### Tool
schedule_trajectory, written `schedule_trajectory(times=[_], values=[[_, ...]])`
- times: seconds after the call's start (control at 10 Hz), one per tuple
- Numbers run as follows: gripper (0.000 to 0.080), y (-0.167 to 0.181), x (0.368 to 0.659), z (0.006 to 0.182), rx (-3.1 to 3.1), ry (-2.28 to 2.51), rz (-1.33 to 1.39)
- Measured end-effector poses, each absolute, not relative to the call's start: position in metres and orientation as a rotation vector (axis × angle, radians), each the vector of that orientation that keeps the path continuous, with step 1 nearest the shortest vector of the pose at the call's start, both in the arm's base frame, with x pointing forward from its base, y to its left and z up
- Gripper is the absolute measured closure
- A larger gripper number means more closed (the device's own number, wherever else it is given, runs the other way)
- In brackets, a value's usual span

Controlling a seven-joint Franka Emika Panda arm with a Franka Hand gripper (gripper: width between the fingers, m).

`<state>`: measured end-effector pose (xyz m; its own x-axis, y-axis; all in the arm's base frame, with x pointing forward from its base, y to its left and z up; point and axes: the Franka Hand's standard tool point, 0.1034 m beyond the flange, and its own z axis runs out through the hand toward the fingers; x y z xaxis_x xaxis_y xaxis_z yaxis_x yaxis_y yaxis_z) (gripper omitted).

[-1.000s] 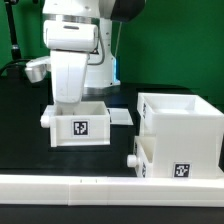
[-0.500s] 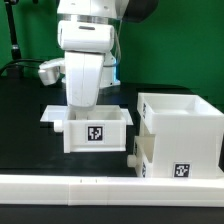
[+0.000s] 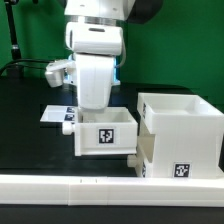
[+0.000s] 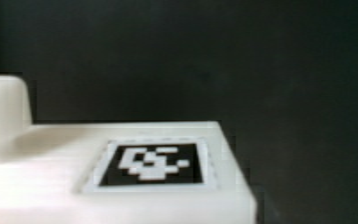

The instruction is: Assemble drawer

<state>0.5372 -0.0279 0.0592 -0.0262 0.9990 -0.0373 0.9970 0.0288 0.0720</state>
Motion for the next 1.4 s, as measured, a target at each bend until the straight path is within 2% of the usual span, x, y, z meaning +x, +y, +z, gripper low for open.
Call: schedule_trajectory(times=[0.6,1.0,1.4], values=[[0.0755,-0.029,0.531,0.057,2.168,2.225,-0.046],[0.0755,-0.023,0.540,0.062,2.155,2.226,-0.026],[0.0755,-0.016,0.545,0.055,2.161,2.236,-0.025]])
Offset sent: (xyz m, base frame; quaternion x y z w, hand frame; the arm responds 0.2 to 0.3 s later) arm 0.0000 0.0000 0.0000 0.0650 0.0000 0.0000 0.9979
